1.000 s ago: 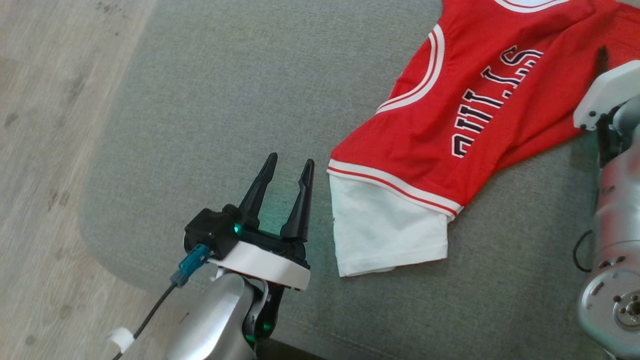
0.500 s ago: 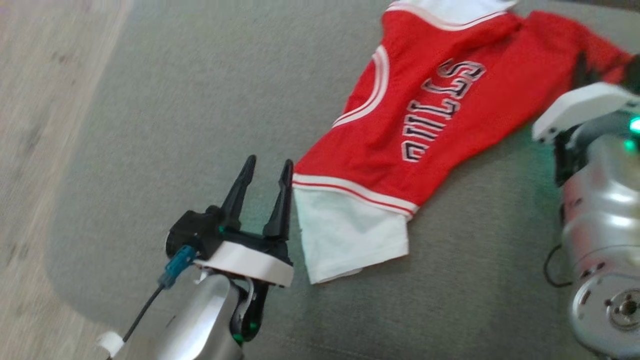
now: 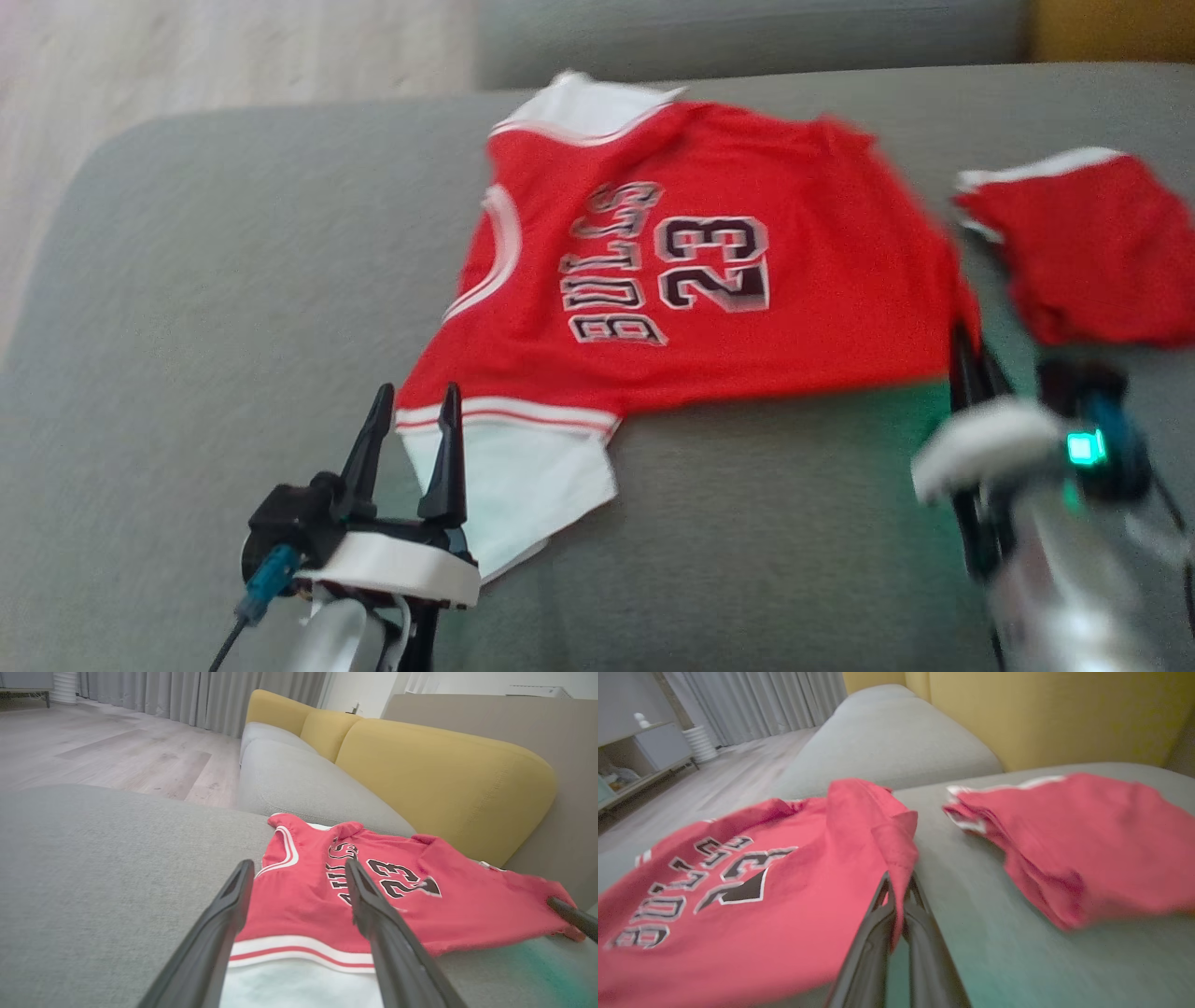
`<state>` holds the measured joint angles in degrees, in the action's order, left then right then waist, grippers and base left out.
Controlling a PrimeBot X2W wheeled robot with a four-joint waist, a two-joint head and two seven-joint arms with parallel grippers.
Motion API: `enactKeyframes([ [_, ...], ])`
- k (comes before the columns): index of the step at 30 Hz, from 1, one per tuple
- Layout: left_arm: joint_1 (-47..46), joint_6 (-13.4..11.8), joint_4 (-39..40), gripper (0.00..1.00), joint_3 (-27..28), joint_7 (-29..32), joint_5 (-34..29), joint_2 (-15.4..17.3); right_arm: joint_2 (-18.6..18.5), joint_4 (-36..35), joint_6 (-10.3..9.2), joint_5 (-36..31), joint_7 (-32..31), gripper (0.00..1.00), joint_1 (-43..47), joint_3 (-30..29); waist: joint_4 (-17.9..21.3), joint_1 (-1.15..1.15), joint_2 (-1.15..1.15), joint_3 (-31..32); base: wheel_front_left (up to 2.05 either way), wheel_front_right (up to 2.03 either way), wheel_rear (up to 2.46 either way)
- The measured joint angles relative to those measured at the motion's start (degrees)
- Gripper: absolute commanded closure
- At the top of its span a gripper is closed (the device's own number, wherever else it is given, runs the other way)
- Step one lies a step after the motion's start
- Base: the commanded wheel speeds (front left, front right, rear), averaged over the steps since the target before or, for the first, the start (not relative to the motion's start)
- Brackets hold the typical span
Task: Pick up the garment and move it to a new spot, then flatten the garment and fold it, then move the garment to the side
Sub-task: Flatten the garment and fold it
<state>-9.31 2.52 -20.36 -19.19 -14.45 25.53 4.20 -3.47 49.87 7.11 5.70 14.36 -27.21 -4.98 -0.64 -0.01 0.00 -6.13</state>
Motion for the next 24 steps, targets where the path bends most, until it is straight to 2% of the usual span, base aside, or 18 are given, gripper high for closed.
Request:
enactKeyframes([
  [3,0.4,0.0,0.5,0.0,0.7,0.0,-0.4,0.0,0.0,-7.8,0.0,0.8,-1.5,1.0,9.1,0.6,3.0,0.0,0.0,1.5,0.0,0.0,0.0],
  [8,0.4,0.1,0.6,0.0,0.7,0.0,-0.9,0.0,0.7,-22.4,0.0,3.4,-9.2,0.99,17.3,1.3,6.0,0.0,0.0,3.0,0.0,0.0,0.0],
  [9,0.4,0.1,0.6,0.0,0.7,0.0,-0.9,0.0,0.8,-24.7,0.0,3.4,-10.4,0.0,18.7,1.3,6.3,0.0,0.0,3.1,0.0,0.0,0.0],
  [14,0.4,0.6,0.4,0.0,0.7,0.0,-0.9,-0.1,0.8,-35.7,0.0,3.0,-11.9,0.0,22.8,2.0,6.3,0.01,0.0,3.2,0.0,0.0,0.0],
  [18,0.4,1.1,0.1,0.0,0.6,0.0,-1.5,-0.2,0.8,-42.8,0.0,1.2,-9.9,0.0,22.6,5.6,5.6,0.02,0.0,3.1,0.0,0.0,0.0],
  [24,0.1,1.6,0.1,0.0,0.4,0.0,-1.9,-0.2,0.8,-46.8,0.0,1.0,-6.6,0.0,23.3,8.1,3.7,0.01,0.0,2.2,0.0,0.0,0.0],
])
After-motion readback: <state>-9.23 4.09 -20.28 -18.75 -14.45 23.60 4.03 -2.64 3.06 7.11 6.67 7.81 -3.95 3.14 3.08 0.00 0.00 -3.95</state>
